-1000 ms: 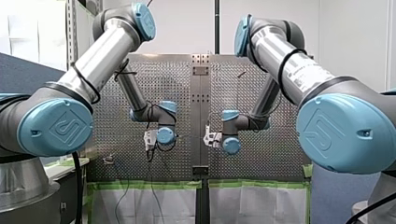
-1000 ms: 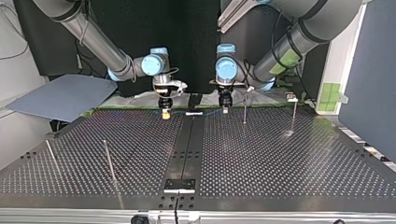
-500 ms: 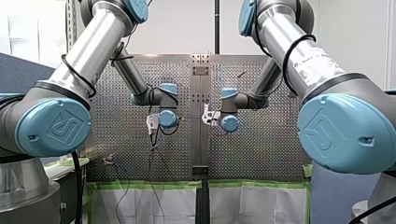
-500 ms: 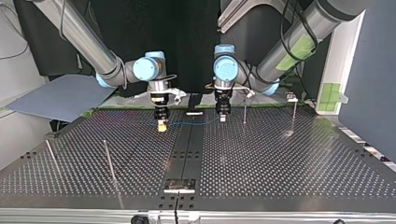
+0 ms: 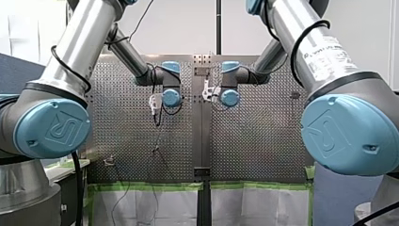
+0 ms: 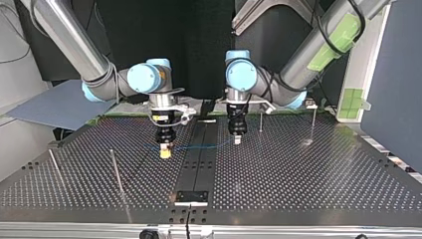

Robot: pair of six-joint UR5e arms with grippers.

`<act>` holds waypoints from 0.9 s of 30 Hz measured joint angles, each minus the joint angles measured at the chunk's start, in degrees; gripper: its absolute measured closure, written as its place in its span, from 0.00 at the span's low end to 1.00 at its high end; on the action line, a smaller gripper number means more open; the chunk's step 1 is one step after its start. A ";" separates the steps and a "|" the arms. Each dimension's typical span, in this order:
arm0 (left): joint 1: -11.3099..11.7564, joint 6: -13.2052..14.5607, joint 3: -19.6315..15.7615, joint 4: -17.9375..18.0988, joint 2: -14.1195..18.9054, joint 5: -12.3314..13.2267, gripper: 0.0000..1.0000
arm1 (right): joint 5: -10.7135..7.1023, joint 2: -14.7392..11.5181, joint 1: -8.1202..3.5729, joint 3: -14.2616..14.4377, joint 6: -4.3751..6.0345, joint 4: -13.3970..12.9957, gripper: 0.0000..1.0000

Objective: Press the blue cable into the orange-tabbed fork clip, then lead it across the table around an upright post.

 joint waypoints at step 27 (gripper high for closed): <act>-1.42 0.84 11.55 -9.12 3.22 -2.52 1.00 | 0.82 -7.26 -0.70 -1.77 -0.08 2.90 1.00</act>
